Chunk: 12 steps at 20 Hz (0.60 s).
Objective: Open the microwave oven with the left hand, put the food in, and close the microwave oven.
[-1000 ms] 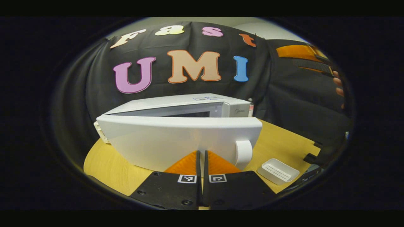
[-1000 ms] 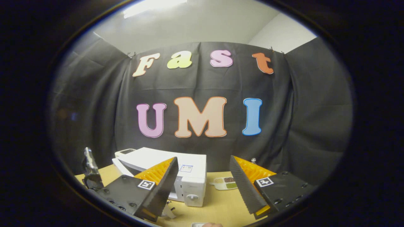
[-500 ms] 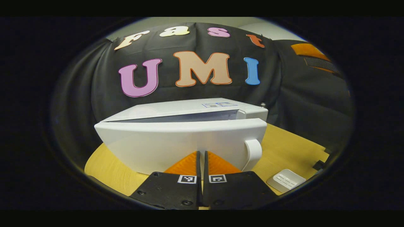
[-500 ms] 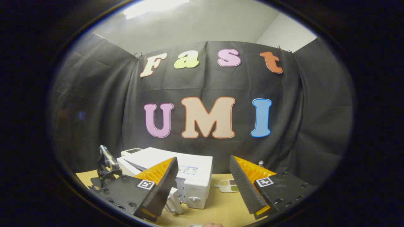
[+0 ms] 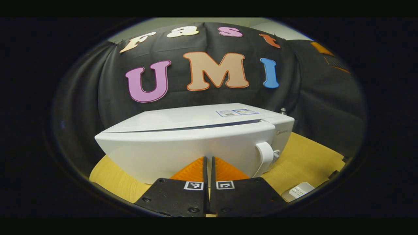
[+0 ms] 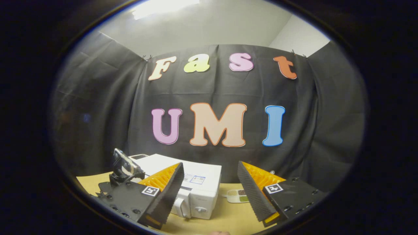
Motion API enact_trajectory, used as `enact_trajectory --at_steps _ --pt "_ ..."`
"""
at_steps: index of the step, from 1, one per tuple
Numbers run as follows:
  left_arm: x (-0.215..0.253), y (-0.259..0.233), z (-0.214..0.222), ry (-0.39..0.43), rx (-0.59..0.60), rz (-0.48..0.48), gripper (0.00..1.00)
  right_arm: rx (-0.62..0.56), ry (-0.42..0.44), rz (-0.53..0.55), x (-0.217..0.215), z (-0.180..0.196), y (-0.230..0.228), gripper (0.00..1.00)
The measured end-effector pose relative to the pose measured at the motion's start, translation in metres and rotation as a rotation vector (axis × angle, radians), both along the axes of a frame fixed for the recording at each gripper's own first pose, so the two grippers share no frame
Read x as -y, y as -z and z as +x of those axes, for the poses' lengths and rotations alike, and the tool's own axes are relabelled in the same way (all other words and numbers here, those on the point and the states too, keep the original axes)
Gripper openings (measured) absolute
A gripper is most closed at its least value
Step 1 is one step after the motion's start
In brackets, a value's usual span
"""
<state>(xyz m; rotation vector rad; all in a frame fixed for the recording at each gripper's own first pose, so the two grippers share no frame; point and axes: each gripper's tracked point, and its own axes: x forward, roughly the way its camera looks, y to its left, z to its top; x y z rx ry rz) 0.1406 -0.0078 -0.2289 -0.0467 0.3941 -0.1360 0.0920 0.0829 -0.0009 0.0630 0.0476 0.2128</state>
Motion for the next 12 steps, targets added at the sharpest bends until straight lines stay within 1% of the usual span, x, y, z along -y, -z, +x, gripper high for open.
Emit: enact_trajectory --at_steps 3,6,9,11,12 --pt "0.0054 -0.0009 -0.0001 -0.003 0.007 -0.044 0.00 0.005 0.009 0.001 0.0049 0.0029 0.0012 0.94" --pt "0.0041 -0.0008 0.0006 -0.009 0.005 -0.032 0.00 -0.002 0.007 0.007 0.0052 0.0058 0.0047 0.94" --pt "0.0047 0.0008 0.0023 -0.034 0.006 -0.033 0.00 -0.003 0.001 0.010 0.0020 0.0064 0.0055 0.94" --pt "0.0083 0.0043 0.0022 -0.024 -0.005 -0.025 0.00 -0.006 -0.005 0.009 0.0002 0.0074 0.0075 0.94" --pt "0.0095 0.0026 0.0074 -0.018 0.012 -0.011 0.01 -0.010 -0.008 0.010 -0.0007 0.0076 0.0095 0.94"
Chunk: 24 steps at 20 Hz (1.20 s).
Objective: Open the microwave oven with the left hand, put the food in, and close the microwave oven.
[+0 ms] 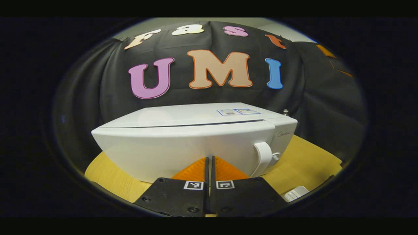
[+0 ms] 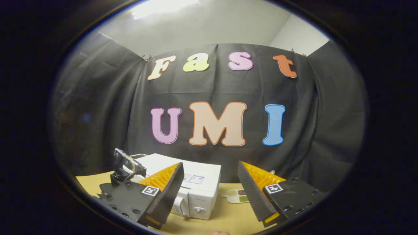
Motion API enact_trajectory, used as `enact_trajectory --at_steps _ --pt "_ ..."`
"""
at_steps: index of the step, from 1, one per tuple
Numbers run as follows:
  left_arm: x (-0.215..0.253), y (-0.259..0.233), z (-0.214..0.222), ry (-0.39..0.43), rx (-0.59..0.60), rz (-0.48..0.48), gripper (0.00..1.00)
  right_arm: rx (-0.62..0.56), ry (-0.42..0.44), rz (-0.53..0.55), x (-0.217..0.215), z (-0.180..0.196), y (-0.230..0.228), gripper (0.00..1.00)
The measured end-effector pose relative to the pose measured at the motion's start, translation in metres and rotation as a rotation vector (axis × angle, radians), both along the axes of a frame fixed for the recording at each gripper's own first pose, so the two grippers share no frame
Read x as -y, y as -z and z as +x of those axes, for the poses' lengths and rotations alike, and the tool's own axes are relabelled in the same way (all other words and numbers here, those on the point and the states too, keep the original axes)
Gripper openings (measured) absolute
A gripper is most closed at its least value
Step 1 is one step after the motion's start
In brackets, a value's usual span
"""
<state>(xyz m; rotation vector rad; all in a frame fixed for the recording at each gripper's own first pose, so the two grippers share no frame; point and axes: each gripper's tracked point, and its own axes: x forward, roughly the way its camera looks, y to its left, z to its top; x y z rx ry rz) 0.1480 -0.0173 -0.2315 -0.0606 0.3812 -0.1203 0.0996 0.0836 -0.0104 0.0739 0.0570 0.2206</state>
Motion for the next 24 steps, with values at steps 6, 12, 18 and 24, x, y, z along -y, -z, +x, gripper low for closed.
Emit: enact_trajectory --at_steps 6,12,18,24 --pt "0.003 0.003 -0.001 0.010 -0.034 0.052 0.00 -0.009 0.000 0.002 0.000 -0.004 0.002 0.94" --pt "-0.002 -0.040 -0.021 0.031 0.059 0.084 0.00 -0.019 0.033 0.011 0.012 -0.013 0.005 0.94" --pt "-0.025 -0.107 -0.059 0.029 0.152 0.094 0.01 -0.042 0.044 0.022 0.003 -0.018 0.016 0.94" --pt "-0.063 -0.180 -0.090 -0.043 0.238 0.070 0.00 -0.050 0.018 0.017 -0.021 -0.023 0.017 1.00"
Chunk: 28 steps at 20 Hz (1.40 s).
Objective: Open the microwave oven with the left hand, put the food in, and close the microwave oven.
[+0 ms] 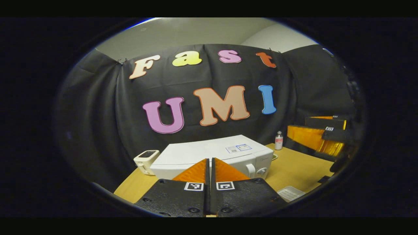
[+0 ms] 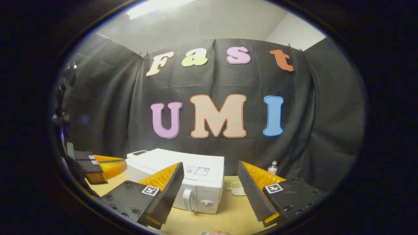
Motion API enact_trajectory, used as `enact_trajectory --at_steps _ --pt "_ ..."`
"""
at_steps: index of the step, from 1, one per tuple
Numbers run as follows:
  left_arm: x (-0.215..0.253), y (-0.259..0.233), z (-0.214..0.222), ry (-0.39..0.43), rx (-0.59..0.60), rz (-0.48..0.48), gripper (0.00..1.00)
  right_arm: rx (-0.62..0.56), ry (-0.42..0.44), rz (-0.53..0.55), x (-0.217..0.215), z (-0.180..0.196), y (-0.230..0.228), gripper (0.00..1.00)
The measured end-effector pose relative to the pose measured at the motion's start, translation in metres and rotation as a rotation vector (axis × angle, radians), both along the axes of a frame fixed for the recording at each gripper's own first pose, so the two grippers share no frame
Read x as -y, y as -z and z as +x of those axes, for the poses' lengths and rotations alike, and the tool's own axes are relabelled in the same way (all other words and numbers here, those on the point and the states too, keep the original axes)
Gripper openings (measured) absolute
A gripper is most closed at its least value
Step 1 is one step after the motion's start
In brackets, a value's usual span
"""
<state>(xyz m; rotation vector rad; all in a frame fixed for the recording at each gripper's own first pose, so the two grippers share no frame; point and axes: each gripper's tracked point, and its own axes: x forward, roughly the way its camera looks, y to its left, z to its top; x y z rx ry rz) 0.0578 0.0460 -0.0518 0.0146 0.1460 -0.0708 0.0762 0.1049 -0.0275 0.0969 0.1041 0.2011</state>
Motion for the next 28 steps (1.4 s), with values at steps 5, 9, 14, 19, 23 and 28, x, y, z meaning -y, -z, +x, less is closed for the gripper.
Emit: enact_trajectory --at_steps 5,9,14,19,23,28 --pt "-0.036 -0.034 -0.021 -0.072 0.076 -0.018 0.00 0.007 0.004 0.023 -0.013 -0.003 -0.010 0.94" --pt "-0.042 -0.038 -0.031 -0.056 0.110 -0.013 0.63 0.032 0.015 0.017 -0.020 -0.008 -0.022 1.00" --pt "-0.045 -0.041 -0.041 -0.059 0.116 -0.028 0.96 0.027 0.023 0.012 -0.027 -0.019 -0.022 0.94" --pt "-0.052 -0.041 -0.045 -0.062 0.124 -0.024 0.96 0.029 0.028 0.014 -0.034 -0.027 -0.026 0.94" --pt "-0.054 -0.043 -0.043 -0.056 0.131 -0.023 0.96 0.031 0.040 0.018 -0.036 -0.028 -0.028 0.94" --pt "-0.052 -0.038 -0.041 -0.041 0.123 -0.032 0.97 0.022 0.049 0.000 -0.037 -0.027 -0.024 0.94"
